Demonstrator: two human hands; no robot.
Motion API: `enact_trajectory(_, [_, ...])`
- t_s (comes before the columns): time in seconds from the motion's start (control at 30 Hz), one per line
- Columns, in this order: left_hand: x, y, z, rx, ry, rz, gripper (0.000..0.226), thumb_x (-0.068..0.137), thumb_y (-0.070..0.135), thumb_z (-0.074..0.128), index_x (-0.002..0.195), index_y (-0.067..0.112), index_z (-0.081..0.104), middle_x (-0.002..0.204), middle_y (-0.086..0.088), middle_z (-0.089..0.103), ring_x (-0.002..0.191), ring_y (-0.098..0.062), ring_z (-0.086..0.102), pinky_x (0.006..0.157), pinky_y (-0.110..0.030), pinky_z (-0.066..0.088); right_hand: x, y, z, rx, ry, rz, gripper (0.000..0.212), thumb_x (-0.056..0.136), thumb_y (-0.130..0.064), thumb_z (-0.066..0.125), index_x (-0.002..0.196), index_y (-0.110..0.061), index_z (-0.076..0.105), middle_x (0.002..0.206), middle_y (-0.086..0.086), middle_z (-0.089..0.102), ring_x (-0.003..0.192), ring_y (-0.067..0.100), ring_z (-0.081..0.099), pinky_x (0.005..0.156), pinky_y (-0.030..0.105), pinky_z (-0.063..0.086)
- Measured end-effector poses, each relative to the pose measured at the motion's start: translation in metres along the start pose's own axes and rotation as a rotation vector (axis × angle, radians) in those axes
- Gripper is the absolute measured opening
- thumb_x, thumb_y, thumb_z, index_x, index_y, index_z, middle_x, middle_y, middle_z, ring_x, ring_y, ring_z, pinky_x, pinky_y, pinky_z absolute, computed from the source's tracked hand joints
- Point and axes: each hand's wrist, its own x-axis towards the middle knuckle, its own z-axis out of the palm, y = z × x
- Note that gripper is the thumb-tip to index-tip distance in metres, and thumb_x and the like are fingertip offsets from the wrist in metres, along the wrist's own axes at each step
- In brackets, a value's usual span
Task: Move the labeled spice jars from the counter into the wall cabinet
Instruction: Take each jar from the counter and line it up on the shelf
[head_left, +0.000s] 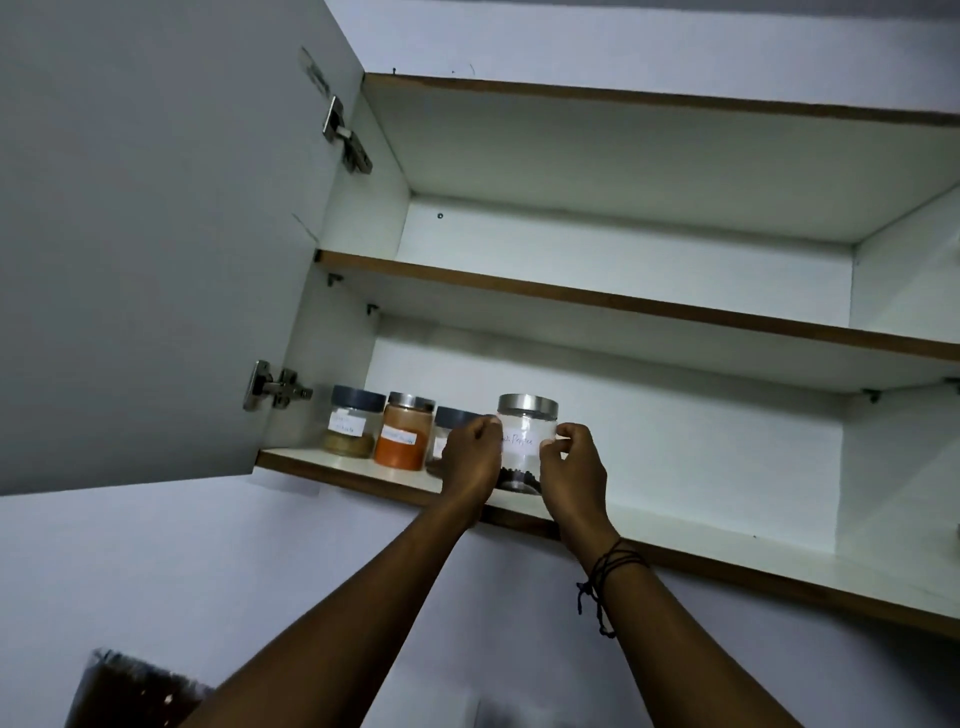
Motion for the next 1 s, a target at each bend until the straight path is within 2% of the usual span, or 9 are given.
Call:
enact_trajectory(0.1, [0.023, -0.005, 0.004, 0.064, -0.055, -0.035, 0.020, 0.099, 0.017, 0.045, 0.102, 0.016, 0.065, 0.101, -0.010, 0.069, 0.088, -0.024, 0.068, 0.070, -0.036, 0.061, 0.020, 0.006, 0.009, -0.048, -0.084, 0.045, 0.036, 0.091, -0.007, 0.049, 0.127, -0.010, 0.052, 0.119, 0.009, 0.060, 0.105, 0.028, 0.061, 0.091, 0.042, 0.056])
enact_trajectory(0.2, [0.044, -0.013, 0.010, 0.186, -0.104, -0.050, 0.023, 0.094, 0.007, 0.047, 0.108, 0.007, 0.065, 0.107, -0.014, 0.067, 0.097, -0.030, 0.065, 0.082, -0.040, 0.058, 0.036, 0.015, 0.012, -0.103, -0.169, 0.073, 0.038, 0.086, 0.000, 0.051, 0.122, -0.010, 0.053, 0.112, 0.007, 0.060, 0.096, 0.024, 0.058, 0.076, 0.029, 0.050])
enact_trajectory(0.27, [0.053, -0.018, 0.015, 0.314, -0.127, -0.054, 0.024, 0.095, 0.008, 0.048, 0.113, 0.004, 0.064, 0.114, -0.015, 0.066, 0.100, -0.029, 0.063, 0.081, -0.035, 0.055, 0.046, 0.021, 0.014, -0.130, -0.216, 0.096, 0.039, 0.084, 0.002, 0.051, 0.121, -0.008, 0.054, 0.113, 0.008, 0.060, 0.098, 0.025, 0.057, 0.074, 0.028, 0.047])
enact_trajectory(0.33, [0.060, -0.023, 0.020, 0.378, -0.127, -0.047, 0.023, 0.096, 0.008, 0.049, 0.114, 0.004, 0.063, 0.117, -0.015, 0.065, 0.097, -0.027, 0.062, 0.076, -0.031, 0.054, 0.054, 0.027, 0.017, -0.133, -0.257, 0.121, 0.040, 0.083, 0.003, 0.052, 0.122, -0.006, 0.056, 0.118, 0.011, 0.062, 0.103, 0.027, 0.060, 0.078, 0.033, 0.053])
enact_trajectory(0.43, [0.066, -0.031, 0.025, 0.403, -0.122, -0.038, 0.024, 0.096, 0.007, 0.049, 0.116, 0.004, 0.061, 0.118, -0.016, 0.065, 0.090, -0.020, 0.057, 0.060, -0.021, 0.045, 0.063, 0.034, 0.023, -0.139, -0.300, 0.143, 0.046, 0.083, 0.005, 0.053, 0.127, -0.005, 0.056, 0.122, 0.016, 0.063, 0.112, 0.034, 0.061, 0.097, 0.047, 0.053])
enact_trajectory(0.7, [0.071, -0.040, 0.022, 0.499, -0.165, -0.077, 0.033, 0.093, 0.005, 0.047, 0.123, -0.001, 0.059, 0.123, -0.023, 0.063, 0.114, -0.036, 0.060, 0.095, -0.038, 0.051, 0.065, 0.046, 0.037, -0.253, -0.405, 0.174, 0.042, 0.087, 0.005, 0.048, 0.129, 0.001, 0.049, 0.125, 0.024, 0.059, 0.115, 0.040, 0.057, 0.103, 0.050, 0.046])
enact_trajectory(0.87, [0.063, -0.042, 0.023, 0.544, -0.099, -0.032, 0.032, 0.092, 0.009, 0.051, 0.122, 0.002, 0.060, 0.122, -0.019, 0.064, 0.113, -0.035, 0.060, 0.090, -0.035, 0.049, 0.060, 0.044, 0.033, -0.268, -0.384, 0.156, 0.036, 0.086, 0.004, 0.050, 0.121, 0.002, 0.056, 0.120, 0.022, 0.063, 0.112, 0.038, 0.060, 0.100, 0.046, 0.049])
enact_trajectory(0.93, [0.057, -0.041, 0.024, 0.537, -0.032, 0.009, 0.027, 0.092, 0.011, 0.052, 0.116, 0.002, 0.063, 0.118, -0.018, 0.066, 0.111, -0.034, 0.062, 0.090, -0.035, 0.051, 0.054, 0.039, 0.029, -0.268, -0.363, 0.147, 0.027, 0.085, 0.002, 0.051, 0.110, -0.003, 0.061, 0.110, 0.016, 0.066, 0.102, 0.032, 0.063, 0.089, 0.036, 0.052])
enact_trajectory(1.0, [0.047, -0.038, 0.023, 0.510, 0.018, 0.100, 0.023, 0.092, 0.010, 0.051, 0.107, 0.001, 0.067, 0.110, -0.016, 0.069, 0.105, -0.031, 0.064, 0.091, -0.040, 0.054, 0.047, 0.035, 0.021, -0.302, -0.332, 0.134, 0.015, 0.086, -0.002, 0.053, 0.080, -0.016, 0.053, 0.082, 0.000, 0.058, 0.073, 0.015, 0.054, 0.061, 0.018, 0.040])
